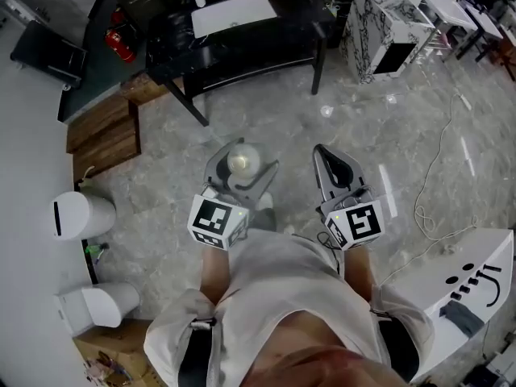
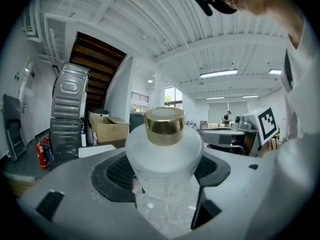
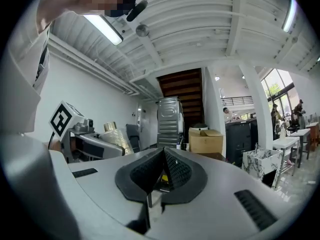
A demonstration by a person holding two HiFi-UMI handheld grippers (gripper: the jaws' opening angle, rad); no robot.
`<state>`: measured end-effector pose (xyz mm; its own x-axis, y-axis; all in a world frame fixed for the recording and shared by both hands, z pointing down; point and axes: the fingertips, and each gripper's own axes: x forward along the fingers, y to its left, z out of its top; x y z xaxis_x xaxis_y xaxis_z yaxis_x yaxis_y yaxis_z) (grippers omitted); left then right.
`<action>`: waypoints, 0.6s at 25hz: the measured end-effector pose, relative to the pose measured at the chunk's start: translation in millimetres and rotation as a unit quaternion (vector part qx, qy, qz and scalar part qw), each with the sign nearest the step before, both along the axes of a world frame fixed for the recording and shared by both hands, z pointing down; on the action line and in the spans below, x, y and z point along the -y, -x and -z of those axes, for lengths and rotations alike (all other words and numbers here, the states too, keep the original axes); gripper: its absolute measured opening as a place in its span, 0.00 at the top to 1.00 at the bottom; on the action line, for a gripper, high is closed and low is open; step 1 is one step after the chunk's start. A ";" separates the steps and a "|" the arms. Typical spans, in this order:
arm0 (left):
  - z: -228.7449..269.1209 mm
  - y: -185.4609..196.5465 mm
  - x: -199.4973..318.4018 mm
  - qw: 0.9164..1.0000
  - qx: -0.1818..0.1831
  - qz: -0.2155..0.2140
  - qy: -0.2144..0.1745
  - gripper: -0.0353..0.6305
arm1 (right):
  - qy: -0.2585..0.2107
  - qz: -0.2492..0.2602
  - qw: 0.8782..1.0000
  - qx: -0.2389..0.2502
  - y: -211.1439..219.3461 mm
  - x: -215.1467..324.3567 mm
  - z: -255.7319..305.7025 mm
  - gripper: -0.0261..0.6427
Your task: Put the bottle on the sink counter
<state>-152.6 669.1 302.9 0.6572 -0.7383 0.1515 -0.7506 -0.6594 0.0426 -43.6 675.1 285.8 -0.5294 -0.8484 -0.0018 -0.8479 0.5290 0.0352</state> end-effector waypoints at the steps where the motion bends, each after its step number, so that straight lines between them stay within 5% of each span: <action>1: 0.9 0.6 4.3 1.000 0.001 0.000 -0.001 0.45 | 0.002 0.001 1.000 -0.002 2.0 4.4 -0.8 0.96; 15: 0.7 22.8 97.0 0.999 -0.012 -0.053 0.001 0.45 | 0.018 -0.035 0.999 -0.022 36.5 91.5 -3.3 0.96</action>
